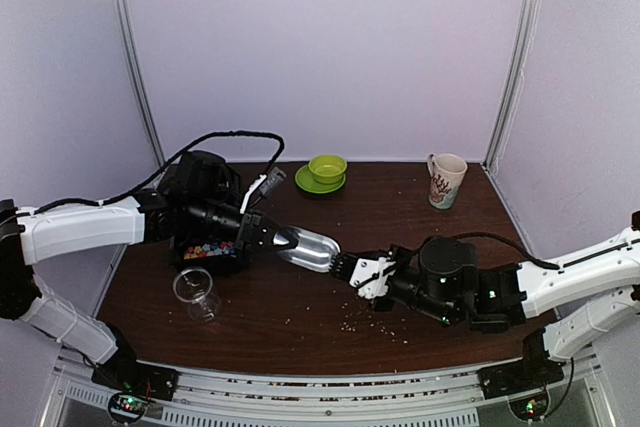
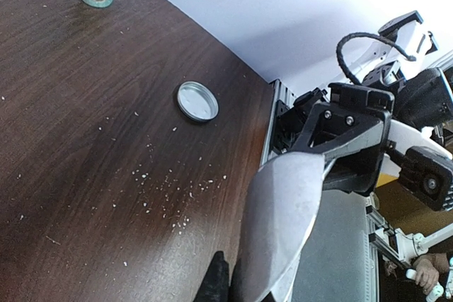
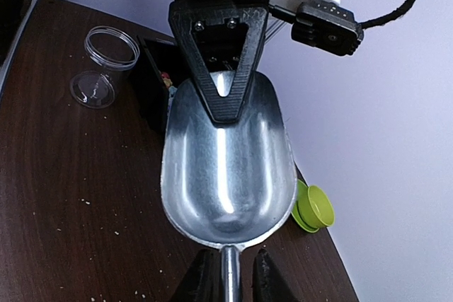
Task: Pack the candies
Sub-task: Pass from the left arm to the right
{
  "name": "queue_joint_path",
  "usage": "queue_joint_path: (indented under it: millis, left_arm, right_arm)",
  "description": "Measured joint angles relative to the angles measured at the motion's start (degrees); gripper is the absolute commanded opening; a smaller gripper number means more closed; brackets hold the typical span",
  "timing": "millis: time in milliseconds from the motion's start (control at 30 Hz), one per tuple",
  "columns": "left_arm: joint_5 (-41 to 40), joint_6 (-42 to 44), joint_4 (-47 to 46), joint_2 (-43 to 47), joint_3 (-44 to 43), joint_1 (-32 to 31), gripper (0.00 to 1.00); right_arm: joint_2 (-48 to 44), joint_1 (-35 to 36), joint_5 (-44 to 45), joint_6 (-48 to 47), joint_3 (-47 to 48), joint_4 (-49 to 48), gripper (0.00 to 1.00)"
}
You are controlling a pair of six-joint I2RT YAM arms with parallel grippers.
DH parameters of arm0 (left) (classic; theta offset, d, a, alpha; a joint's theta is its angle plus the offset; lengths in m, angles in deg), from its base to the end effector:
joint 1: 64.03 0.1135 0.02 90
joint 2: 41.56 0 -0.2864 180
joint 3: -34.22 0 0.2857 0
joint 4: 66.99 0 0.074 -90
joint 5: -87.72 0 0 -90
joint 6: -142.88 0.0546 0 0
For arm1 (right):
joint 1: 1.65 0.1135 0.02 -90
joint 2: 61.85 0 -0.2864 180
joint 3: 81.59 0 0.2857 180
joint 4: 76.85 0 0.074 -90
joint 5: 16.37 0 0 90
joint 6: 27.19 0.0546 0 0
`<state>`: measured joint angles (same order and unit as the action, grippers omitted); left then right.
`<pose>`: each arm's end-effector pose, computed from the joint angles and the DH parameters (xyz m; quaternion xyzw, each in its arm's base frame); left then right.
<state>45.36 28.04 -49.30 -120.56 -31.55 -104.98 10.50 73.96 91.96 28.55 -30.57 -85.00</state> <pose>0.2292 -0.2523 0.2723 0.3087 0.7601 -0.5400 0.1879 0.0966 0.3074 0.2538 -0.5763 0.5254 0.0998 0.6179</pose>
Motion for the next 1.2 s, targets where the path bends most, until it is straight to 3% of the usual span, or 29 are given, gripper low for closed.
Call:
queue_joint_path:
  millis: [800, 1200]
  left_arm:
    - [0.3, -0.9, -1.9, -0.9, 0.0, -0.2, 0.00]
    - [0.4, -1.0, -2.1, -1.2, 0.0, -0.2, 0.00]
  right_arm:
    - [-0.9, 1.1, 1.0, -1.7, 0.1, 0.5, 0.14]
    - [-1.0, 1.2, 1.0, -2.9, -0.1, 0.5, 0.00]
